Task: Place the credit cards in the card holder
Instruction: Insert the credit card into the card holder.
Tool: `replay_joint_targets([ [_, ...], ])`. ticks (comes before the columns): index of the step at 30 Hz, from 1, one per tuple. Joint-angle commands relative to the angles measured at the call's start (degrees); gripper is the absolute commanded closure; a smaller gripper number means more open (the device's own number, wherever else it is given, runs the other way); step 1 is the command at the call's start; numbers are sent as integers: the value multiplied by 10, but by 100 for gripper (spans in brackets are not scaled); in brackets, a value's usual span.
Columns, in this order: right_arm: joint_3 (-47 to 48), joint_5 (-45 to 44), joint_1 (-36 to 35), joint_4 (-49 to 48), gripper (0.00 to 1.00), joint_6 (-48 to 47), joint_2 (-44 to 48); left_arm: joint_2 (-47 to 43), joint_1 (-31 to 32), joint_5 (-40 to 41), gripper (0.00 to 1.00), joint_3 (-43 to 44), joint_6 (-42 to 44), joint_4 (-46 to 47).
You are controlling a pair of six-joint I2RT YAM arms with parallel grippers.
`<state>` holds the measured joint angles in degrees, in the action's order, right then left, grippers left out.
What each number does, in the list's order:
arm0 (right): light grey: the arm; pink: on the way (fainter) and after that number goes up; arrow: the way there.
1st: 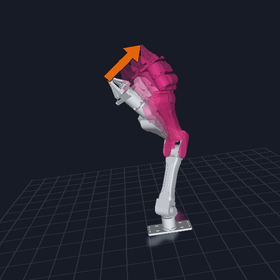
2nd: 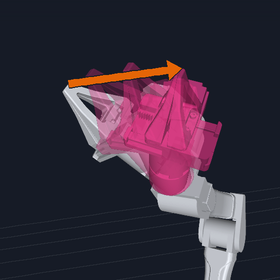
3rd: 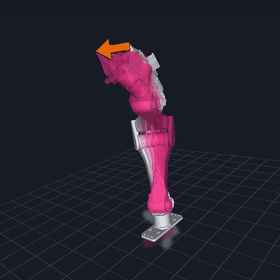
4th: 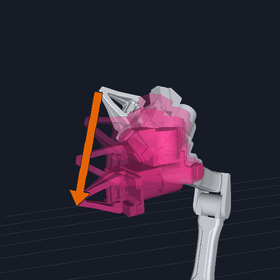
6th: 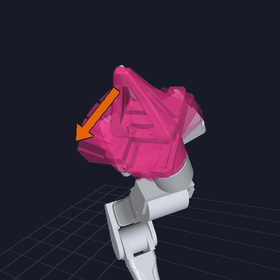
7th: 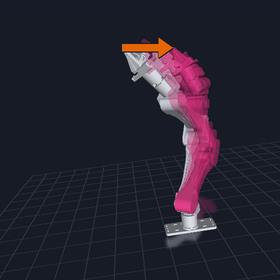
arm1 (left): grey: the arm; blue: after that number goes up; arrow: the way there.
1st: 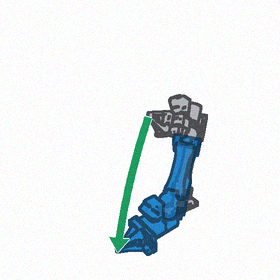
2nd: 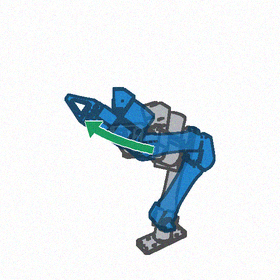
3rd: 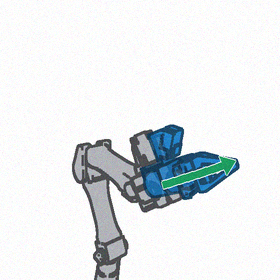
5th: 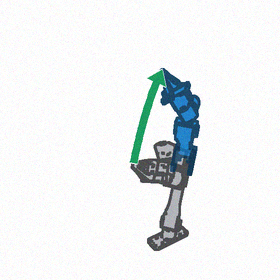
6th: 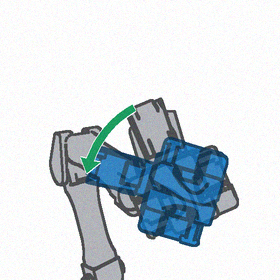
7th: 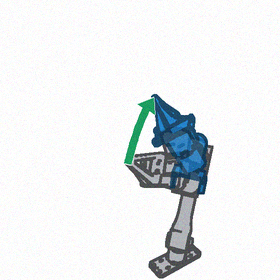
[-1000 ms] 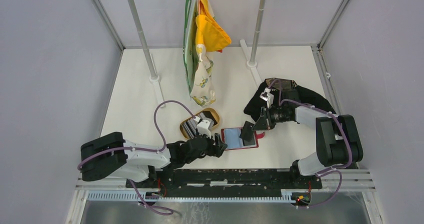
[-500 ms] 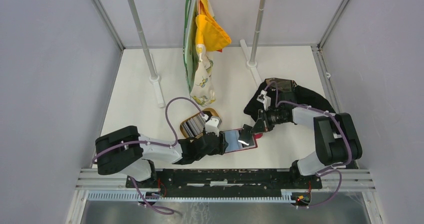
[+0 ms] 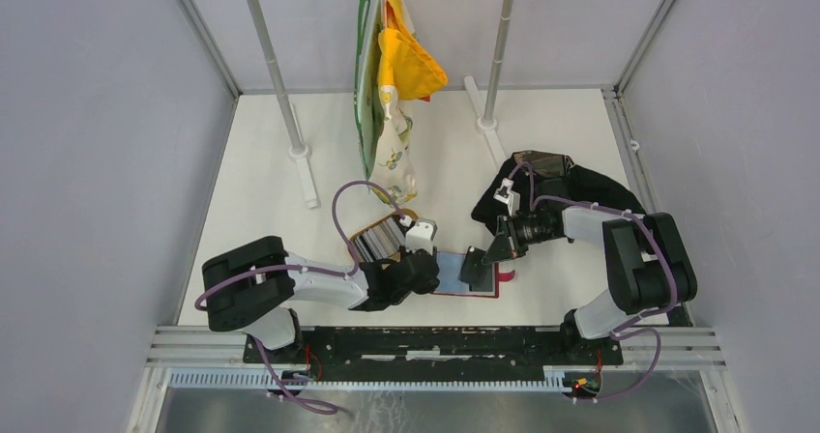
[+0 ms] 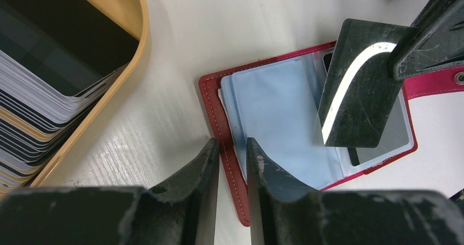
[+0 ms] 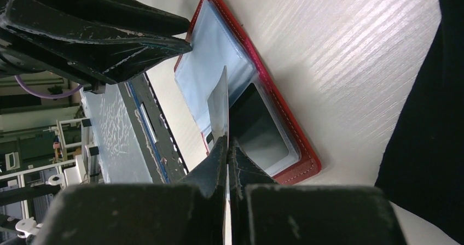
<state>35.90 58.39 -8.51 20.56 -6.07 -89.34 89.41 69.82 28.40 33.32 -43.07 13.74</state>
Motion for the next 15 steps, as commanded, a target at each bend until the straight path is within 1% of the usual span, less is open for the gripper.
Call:
replay_joint_targets([
  [1,3,-20,-3,-26,100,20,-10,10,-1,11,71,6,-13,-33],
  [8,-28,-68,-3,-38,100,59,-1,-1,-1,5,71,6,-14,-32],
  [10,-39,-66,-3,-50,100,91,1,-3,-1,2,71,6,-13,-30],
  [15,-35,-58,-4,-35,100,90,-9,-4,-1,-4,71,7,-7,-25],
])
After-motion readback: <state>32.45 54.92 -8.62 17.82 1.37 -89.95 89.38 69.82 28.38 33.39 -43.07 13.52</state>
